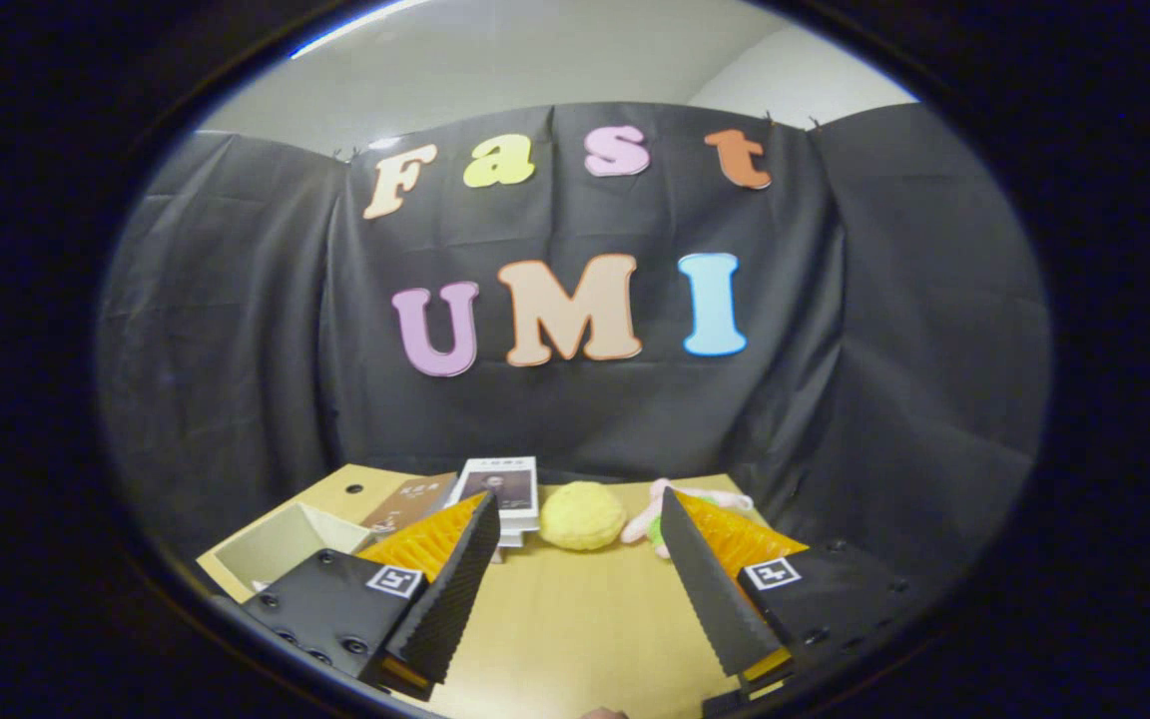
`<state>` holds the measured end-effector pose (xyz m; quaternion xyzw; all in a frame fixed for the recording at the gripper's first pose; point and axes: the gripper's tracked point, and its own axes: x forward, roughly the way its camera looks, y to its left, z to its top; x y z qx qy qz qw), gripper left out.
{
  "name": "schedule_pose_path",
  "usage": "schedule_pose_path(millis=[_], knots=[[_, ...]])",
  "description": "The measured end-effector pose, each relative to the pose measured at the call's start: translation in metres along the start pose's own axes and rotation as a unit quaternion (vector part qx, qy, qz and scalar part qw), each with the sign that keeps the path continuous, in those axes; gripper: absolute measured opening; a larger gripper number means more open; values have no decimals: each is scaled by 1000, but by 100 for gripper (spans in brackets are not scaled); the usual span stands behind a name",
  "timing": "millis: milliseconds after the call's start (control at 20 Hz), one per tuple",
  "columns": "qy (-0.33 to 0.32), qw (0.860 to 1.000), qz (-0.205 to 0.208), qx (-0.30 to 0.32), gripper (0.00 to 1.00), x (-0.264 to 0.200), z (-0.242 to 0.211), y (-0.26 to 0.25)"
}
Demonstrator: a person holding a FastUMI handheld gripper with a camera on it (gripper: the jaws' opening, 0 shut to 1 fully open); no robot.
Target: Open the storage box then place both shoes into the box .Put the left shoe in first, then the right shoe, with the right side of both shoes facing outward in a uniform manner.
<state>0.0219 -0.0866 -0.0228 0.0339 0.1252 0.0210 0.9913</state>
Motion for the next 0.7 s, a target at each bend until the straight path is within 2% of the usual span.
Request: schedule_pose_path(millis=[100,300,700], knots=[[-24,1000,-16,7,100,-8,8,-22],[-47,999,-20,16,100,-6,11,-53],[-56,998,-12,25,100,1,17,-69]])
